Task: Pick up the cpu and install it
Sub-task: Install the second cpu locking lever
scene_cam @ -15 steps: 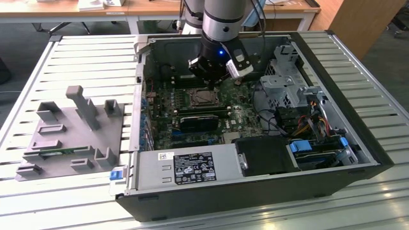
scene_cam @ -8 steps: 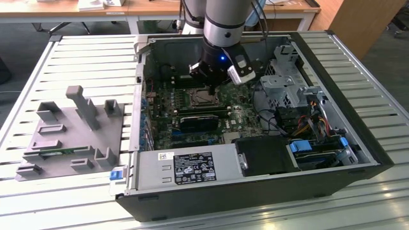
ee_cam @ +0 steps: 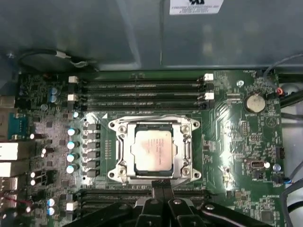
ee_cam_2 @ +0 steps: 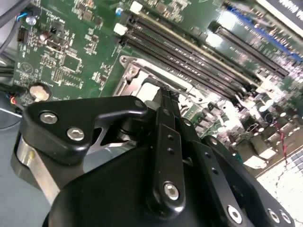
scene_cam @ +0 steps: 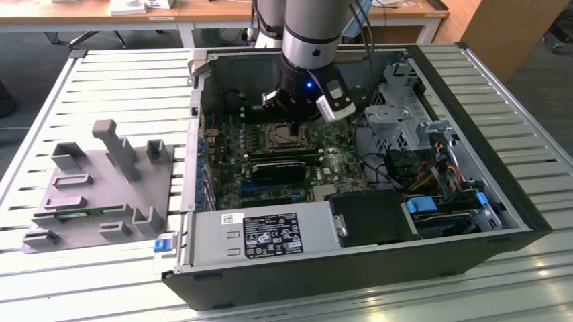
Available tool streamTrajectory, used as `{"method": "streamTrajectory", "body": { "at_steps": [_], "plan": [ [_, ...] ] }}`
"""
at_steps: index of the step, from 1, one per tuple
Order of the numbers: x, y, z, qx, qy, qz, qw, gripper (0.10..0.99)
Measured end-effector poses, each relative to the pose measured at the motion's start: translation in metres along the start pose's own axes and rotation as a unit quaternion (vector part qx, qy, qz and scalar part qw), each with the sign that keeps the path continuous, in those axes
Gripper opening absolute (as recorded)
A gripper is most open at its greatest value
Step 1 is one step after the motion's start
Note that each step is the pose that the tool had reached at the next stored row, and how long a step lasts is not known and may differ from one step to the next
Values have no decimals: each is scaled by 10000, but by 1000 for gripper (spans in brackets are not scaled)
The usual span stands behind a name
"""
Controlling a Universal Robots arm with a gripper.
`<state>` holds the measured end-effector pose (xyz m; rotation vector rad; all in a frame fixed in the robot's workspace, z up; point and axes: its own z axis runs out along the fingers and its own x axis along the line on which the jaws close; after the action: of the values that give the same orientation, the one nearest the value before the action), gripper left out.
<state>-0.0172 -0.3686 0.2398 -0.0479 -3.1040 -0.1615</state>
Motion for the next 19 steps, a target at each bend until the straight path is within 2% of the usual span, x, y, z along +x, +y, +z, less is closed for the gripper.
{"method": "streamTrajectory", "body": {
  "at_steps": [3, 10, 16, 19],
  "plan": [
    [38, -48, -2, 0, -1, 1, 10000, 106],
    [261, -63, 32, 0, -1, 1, 10000, 106],
    [259, -82, 129, 1, 5, 0, 10000, 106],
    [258, -148, 130, -9, 7, 1, 10000, 106]
  ]
}}
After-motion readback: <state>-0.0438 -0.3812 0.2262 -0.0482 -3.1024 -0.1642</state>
